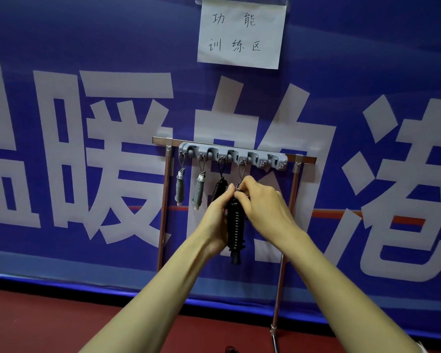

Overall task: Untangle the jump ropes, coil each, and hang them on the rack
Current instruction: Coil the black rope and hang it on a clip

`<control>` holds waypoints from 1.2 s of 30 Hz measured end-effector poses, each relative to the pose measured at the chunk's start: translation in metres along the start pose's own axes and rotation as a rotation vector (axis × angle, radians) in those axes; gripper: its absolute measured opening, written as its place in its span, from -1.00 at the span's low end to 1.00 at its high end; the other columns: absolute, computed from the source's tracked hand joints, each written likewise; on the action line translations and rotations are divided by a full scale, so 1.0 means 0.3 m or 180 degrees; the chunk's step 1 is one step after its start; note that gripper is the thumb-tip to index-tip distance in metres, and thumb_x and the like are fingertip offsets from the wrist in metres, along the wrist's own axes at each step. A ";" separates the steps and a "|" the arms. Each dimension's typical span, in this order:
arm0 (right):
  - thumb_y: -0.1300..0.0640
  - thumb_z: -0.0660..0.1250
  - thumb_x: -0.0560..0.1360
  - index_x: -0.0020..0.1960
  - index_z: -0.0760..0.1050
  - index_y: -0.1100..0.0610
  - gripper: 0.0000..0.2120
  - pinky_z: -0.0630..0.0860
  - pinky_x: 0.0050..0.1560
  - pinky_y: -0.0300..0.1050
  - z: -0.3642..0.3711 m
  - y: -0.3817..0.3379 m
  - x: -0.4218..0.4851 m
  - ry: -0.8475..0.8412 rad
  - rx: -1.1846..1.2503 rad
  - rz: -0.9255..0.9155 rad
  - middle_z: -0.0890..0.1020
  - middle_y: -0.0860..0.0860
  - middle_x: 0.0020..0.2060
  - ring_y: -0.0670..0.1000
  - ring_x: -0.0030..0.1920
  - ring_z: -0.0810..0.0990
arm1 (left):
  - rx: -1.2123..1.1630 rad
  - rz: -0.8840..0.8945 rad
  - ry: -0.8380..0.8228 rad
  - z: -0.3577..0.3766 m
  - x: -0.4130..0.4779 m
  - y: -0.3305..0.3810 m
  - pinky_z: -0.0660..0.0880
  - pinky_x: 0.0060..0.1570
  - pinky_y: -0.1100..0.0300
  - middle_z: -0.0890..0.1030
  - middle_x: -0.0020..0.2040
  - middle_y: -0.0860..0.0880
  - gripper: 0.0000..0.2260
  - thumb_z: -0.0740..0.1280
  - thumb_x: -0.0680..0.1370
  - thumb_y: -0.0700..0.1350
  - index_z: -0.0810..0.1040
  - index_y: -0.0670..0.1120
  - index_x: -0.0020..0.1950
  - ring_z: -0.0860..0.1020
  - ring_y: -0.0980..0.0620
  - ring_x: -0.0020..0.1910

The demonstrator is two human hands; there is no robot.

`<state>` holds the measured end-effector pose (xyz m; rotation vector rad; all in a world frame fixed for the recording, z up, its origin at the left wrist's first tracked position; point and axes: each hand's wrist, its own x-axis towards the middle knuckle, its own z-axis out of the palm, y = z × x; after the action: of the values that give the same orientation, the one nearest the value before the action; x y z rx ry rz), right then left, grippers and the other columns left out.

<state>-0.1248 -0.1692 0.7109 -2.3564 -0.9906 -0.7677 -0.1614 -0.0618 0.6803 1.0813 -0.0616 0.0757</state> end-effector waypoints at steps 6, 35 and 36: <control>0.01 0.32 0.56 0.00 0.53 0.04 -0.89 0.59 -0.08 -0.07 -0.016 0.036 0.001 -0.0259 0.1208 0.0374 0.65 -0.04 -0.22 -0.07 -0.17 0.64 | 0.0054 0.0082 -0.0021 -0.001 -0.017 0.017 0.50 -0.44 0.33 0.66 -0.31 -0.02 -0.67 0.16 0.64 0.00 0.55 -0.21 0.16 0.62 0.12 -0.40; 0.16 0.36 0.54 -0.02 0.56 0.15 -0.94 0.45 -0.21 -0.46 0.018 0.032 -0.038 0.0174 0.1781 0.0475 0.63 -0.11 -0.23 -0.29 -0.22 0.59 | 0.0367 0.0252 0.0011 -0.064 0.002 0.045 0.55 -0.14 0.22 0.65 -0.14 -0.12 -0.67 0.18 0.63 0.03 0.59 -0.21 0.04 0.64 0.00 -0.16; 0.16 0.35 0.55 -0.05 0.57 0.15 -0.94 0.46 -0.22 -0.45 0.024 0.026 -0.043 0.0271 0.1701 0.0455 0.64 -0.11 -0.26 -0.31 -0.23 0.59 | 0.0357 0.0208 0.0005 -0.067 0.002 0.045 0.54 -0.18 0.22 0.65 -0.17 -0.11 -0.68 0.20 0.61 0.03 0.60 -0.19 0.00 0.64 0.01 -0.19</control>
<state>-0.1242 -0.1761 0.6958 -1.8901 -0.8519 -0.4699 -0.1619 -0.0379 0.6827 1.1913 -0.0920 0.1402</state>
